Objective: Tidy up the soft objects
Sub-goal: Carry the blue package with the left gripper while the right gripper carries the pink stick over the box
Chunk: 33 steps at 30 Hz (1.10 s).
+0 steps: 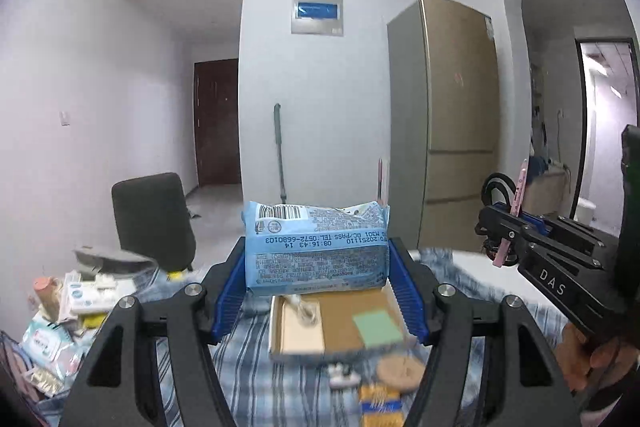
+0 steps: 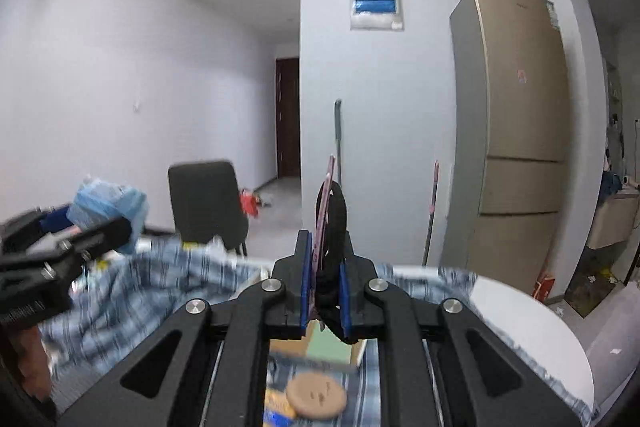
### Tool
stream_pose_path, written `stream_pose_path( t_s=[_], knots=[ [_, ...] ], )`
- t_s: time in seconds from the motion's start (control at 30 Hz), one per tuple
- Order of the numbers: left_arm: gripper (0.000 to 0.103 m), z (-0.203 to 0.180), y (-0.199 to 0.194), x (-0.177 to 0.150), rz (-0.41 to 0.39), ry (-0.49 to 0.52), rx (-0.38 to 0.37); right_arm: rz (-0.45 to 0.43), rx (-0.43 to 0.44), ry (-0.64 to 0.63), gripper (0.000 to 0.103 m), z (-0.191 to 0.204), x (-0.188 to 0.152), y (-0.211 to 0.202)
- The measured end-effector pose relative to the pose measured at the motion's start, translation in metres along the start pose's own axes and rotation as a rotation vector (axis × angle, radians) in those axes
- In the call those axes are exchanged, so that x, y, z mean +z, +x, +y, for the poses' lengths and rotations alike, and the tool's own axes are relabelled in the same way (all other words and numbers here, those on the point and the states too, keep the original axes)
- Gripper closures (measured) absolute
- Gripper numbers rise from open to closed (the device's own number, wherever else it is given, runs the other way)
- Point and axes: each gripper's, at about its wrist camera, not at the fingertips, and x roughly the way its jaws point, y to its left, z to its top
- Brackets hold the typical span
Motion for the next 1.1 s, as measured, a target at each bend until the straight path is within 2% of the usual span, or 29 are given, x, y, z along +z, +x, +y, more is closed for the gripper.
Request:
stream_pose_path(
  t_s=[0.13, 0.23, 0.47, 0.6, 0.77, 0.93, 1.1],
  knots=[
    [0.035, 0.003, 0.027, 0.029, -0.035, -0.058, 0.001, 0.01, 0.004, -0.019, 0.092, 0.002, 0.032, 0.031],
    [0.035, 0.006, 0.053, 0.047, -0.045, -0.085, 0.0, 0.023, 0.006, 0.018, 0.092, -0.002, 0.047, 0.059],
    [0.035, 0.024, 0.1, 0.07, -0.026, -0.145, -0.027, 0.04, 0.01, 0.097, 0.092, -0.013, 0.043, 0.102],
    [0.035, 0.033, 0.12, 0.065, -0.005, -0.145, -0.017, 0.059, 0.002, 0.081, 0.092, -0.012, 0.031, 0.116],
    [0.035, 0.041, 0.149, 0.05, 0.054, -0.148, 0.005, 0.126, 0.002, 0.087, 0.092, -0.017, 0.012, 0.142],
    [0.035, 0.039, 0.185, 0.034, 0.158, -0.093, 0.029, 0.238, 0.002, 0.081, 0.092, -0.016, -0.013, 0.171],
    [0.034, 0.039, 0.221, 0.011, 0.276, -0.089, 0.024, 0.323, 0.0, 0.063, 0.092, -0.01, -0.033, 0.193]
  ],
)
